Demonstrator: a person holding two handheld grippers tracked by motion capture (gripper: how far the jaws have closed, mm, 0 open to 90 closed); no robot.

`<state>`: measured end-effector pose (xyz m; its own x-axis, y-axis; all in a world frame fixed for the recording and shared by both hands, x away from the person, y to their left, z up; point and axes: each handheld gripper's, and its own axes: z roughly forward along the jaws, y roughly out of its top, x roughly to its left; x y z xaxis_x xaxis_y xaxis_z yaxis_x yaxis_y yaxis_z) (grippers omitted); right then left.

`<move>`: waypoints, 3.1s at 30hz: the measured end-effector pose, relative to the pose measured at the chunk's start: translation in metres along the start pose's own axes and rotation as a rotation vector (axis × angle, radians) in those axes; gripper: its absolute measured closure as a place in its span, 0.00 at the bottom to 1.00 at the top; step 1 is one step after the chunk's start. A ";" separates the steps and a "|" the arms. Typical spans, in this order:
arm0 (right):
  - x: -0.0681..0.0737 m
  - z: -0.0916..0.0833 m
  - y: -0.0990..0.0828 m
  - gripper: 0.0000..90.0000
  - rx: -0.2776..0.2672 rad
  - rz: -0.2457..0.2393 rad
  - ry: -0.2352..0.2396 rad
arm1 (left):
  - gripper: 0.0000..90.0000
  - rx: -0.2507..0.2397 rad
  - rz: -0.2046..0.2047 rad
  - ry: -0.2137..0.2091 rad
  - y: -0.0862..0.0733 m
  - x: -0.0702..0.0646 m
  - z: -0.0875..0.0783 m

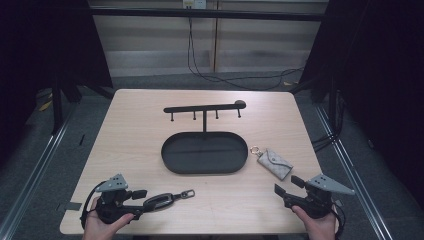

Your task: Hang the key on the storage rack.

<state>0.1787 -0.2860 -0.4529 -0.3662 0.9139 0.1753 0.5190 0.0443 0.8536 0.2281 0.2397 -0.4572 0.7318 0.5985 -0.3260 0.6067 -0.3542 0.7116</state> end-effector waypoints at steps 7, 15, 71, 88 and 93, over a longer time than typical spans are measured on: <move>0.000 0.004 0.000 0.26 0.027 -0.003 -0.001 | 0.46 0.051 -0.014 -0.025 0.001 -0.002 0.004; 0.000 0.007 0.000 0.25 0.043 -0.009 0.009 | 0.46 0.081 0.010 -0.008 0.007 -0.005 0.006; 0.002 0.017 -0.001 0.15 0.125 -0.019 0.085 | 0.64 0.410 0.193 -0.032 0.099 -0.037 0.070; 0.003 0.021 -0.001 0.15 0.158 -0.022 0.112 | 0.64 0.586 0.313 0.021 0.110 -0.047 0.100; 0.003 0.020 -0.002 0.16 0.158 -0.022 0.113 | 0.70 0.632 0.311 0.024 0.110 -0.043 0.111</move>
<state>0.1926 -0.2749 -0.4637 -0.4587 0.8611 0.2194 0.6213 0.1342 0.7720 0.2979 0.0951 -0.4336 0.8979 0.4148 -0.1471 0.4399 -0.8566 0.2696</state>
